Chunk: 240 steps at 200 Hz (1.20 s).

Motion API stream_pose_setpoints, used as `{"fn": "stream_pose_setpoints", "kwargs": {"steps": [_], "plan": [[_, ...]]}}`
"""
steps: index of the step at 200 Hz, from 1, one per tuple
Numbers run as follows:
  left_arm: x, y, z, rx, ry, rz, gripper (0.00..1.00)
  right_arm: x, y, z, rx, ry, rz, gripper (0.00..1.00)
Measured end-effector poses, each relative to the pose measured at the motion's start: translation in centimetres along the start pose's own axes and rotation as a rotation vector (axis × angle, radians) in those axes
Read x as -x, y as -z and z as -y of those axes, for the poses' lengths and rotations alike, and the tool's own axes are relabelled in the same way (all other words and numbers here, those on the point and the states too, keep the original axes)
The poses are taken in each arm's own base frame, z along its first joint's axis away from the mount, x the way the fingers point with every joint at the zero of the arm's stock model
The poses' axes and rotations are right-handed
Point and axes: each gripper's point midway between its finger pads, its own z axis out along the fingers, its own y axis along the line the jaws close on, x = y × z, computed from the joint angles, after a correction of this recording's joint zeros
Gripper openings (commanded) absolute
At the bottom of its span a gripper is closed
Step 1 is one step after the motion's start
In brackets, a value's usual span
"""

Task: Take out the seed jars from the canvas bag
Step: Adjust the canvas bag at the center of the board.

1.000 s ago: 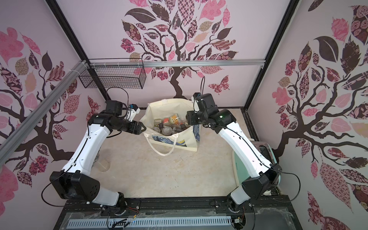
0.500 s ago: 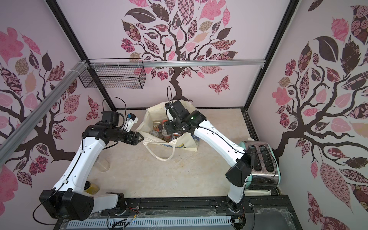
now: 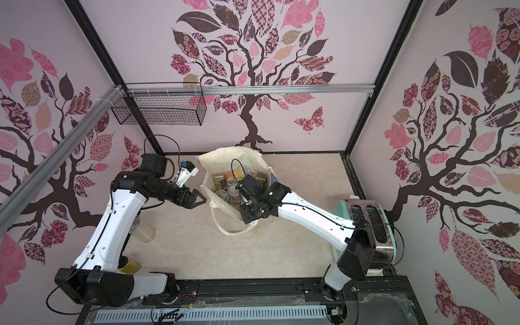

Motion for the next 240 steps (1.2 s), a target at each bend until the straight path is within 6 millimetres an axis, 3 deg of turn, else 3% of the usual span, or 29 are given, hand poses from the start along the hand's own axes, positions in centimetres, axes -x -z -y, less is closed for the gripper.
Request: {"fn": "stream_pose_setpoints", "kwargs": {"steps": [29,66,100,152,176,207,240], "plan": [[2.9,1.5,0.7,-0.03,0.02,0.088,0.98,-0.1,-0.3,-1.2,0.046,-0.011,0.029,0.54],[3.8,-0.9,-2.5,0.026,0.152,0.069,0.98,-2.0,-1.4,-1.9,0.047,0.0,0.023,0.56],[1.8,-3.7,-4.5,0.071,0.229,0.014,0.97,-0.8,-1.4,-1.8,0.028,-0.014,0.084,0.57],[-1.1,-4.5,-3.9,0.107,0.186,-0.023,0.94,1.7,-1.0,-1.4,-0.008,-0.04,0.194,0.63],[-2.6,-4.8,-3.4,0.117,0.157,-0.046,0.95,3.7,-0.1,-1.3,-0.043,-0.035,0.253,0.69],[-4.3,-5.5,-3.0,0.117,0.137,-0.088,0.95,8.5,0.8,-2.1,-0.096,-0.028,0.361,0.76],[-5.6,-5.6,-2.7,0.113,0.142,-0.111,0.96,11.8,0.0,-1.3,-0.191,-0.026,0.426,0.88]]}}
